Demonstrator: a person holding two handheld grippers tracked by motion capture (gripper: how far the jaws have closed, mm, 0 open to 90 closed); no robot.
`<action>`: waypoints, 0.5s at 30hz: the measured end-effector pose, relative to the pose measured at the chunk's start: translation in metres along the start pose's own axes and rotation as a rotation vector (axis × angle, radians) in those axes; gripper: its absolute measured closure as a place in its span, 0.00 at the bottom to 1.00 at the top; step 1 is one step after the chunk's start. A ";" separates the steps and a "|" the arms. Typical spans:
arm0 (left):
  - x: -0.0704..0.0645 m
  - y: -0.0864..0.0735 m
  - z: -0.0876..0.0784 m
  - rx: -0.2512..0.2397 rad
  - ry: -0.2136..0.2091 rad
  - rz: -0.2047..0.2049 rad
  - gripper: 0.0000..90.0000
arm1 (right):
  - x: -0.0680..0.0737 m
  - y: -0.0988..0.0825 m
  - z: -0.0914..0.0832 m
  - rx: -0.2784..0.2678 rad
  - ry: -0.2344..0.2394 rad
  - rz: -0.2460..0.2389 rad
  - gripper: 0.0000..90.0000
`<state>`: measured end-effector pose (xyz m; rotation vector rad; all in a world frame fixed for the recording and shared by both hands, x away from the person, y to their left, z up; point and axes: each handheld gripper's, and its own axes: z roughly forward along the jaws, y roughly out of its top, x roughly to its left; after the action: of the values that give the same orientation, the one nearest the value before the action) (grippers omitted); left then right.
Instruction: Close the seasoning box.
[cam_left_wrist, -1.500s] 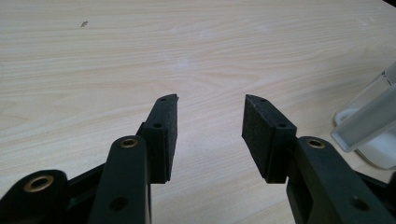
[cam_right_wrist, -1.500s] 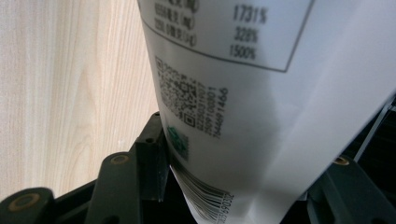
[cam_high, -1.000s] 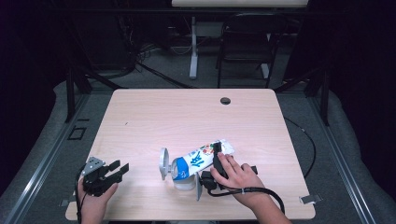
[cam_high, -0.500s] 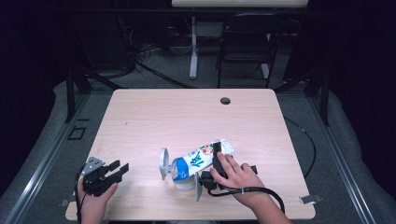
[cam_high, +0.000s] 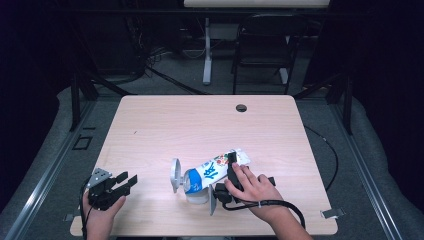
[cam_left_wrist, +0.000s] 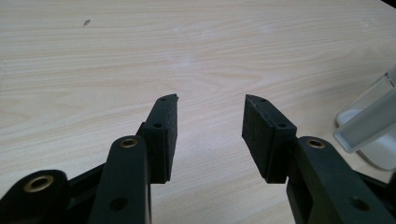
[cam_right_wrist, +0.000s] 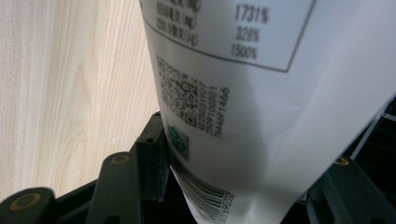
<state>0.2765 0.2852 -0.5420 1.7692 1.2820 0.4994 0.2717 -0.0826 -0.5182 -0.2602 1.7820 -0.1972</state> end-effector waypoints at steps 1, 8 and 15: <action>0.000 0.000 0.000 0.000 0.000 -0.001 0.62 | 0.000 0.000 0.000 0.000 0.001 -0.001 0.52; 0.000 0.000 0.000 0.000 0.001 -0.001 0.62 | 0.000 0.000 0.000 -0.001 0.002 0.000 0.52; -0.001 0.000 0.000 -0.003 0.001 0.001 0.62 | -0.001 0.000 0.000 0.000 0.003 -0.004 0.52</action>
<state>0.2766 0.2845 -0.5423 1.7674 1.2810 0.5022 0.2721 -0.0823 -0.5177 -0.2631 1.7844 -0.2003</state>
